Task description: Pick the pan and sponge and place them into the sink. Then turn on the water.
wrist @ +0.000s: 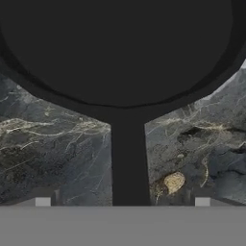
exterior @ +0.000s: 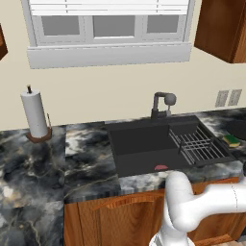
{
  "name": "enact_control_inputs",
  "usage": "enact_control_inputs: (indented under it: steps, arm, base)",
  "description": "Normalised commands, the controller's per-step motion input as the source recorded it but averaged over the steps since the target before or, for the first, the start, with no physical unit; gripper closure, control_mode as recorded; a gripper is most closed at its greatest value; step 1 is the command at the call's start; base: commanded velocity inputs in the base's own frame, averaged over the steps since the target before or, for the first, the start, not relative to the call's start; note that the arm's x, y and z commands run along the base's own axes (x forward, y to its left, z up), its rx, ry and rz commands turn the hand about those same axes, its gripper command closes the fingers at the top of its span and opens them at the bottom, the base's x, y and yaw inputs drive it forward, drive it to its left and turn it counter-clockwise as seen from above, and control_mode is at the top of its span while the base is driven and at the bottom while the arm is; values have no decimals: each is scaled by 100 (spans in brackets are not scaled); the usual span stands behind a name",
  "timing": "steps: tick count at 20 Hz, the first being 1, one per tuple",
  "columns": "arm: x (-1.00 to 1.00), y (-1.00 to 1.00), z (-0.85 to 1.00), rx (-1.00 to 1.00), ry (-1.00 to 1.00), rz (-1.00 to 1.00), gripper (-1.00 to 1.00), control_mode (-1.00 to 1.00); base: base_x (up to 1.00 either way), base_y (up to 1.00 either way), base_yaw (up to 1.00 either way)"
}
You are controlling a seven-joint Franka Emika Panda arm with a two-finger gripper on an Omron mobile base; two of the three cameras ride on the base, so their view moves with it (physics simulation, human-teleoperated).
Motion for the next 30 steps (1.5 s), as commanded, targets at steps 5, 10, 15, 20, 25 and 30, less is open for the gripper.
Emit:
enact_control_inputs:
  steps: [5, 10, 15, 20, 25, 30]
  arm:
    - [7, -33, -23, 2, 0, 2, -100, -100]
    - [3, -28, -26, 2, 0, 2, 100, -100]
    - [-5, -13, -38, 2, 0, 2, 100, -100]
    - [-28, 2, -62, -1, 0, 2, 100, -100]
    - [-39, 3, -62, -5, -1, 2, 100, -100]
    - [-41, 13, -61, -9, -4, 1, 100, -100]
  base:
    - [0, 0, 0]
    - [0, 0, 0]
    - [0, 0, 0]
    - [0, 0, 0]
    - [0, 0, 0]
    - [0, 0, 0]
